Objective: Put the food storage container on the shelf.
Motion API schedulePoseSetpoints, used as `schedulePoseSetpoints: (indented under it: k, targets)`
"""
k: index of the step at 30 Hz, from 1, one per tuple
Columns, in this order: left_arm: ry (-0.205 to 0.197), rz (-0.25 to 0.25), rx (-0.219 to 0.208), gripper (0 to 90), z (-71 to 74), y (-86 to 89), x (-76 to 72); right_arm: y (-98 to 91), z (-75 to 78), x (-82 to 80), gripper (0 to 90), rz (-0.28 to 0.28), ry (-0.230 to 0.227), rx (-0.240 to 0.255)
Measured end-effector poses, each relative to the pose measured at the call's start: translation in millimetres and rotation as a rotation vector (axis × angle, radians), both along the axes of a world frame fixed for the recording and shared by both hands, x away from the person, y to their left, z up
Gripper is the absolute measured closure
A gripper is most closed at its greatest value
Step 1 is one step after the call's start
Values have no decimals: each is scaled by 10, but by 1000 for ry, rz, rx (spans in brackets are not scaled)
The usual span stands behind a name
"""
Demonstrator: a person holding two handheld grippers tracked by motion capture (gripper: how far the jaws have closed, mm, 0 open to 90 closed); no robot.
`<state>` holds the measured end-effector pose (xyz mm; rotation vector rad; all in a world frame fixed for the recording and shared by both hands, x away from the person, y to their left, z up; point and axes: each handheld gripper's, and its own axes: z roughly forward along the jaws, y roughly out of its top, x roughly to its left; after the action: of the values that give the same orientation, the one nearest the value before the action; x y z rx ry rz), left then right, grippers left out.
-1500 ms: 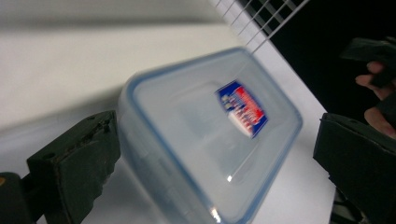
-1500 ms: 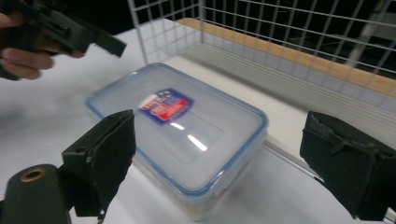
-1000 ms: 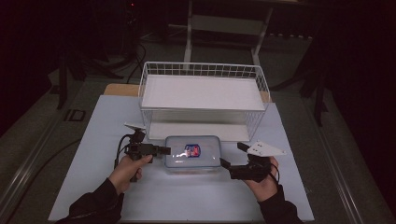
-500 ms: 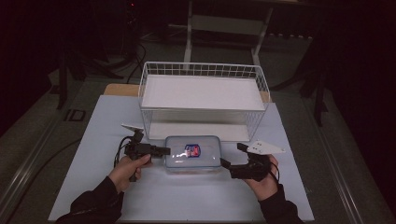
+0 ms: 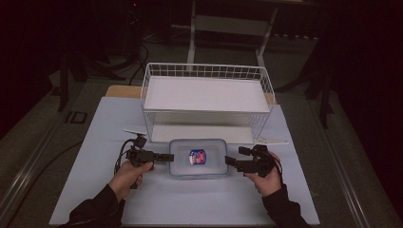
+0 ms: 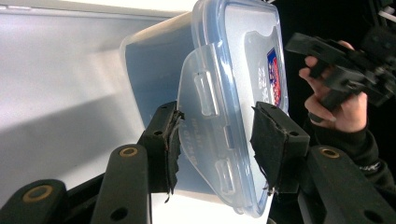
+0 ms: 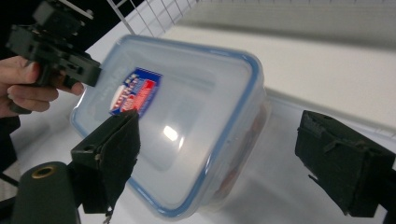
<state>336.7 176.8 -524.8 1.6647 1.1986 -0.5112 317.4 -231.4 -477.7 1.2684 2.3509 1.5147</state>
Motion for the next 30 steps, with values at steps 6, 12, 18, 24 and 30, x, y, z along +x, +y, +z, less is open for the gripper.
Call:
schedulePoseSetpoints:
  k: [6, 12, 18, 24, 30]
  targets:
    - [-74, -46, 16, 550, 51, -17, -73, -38, -151, 168, 217, 18, 157, 71]
    - [-108, -67, 27, 562, 70, -22, -104, -75, -271, 260, 302, 62, 277, 127]
    - [-111, -66, 24, 569, 73, -15, -114, -65, -301, 264, 433, 97, 325, 162]
    - [-125, -56, 34, 571, 85, -23, -151, -71, -259, 226, 516, 109, 318, 156]
    - [-138, -40, 62, 570, 134, -57, -211, -63, -219, 166, 524, 105, 294, 143]
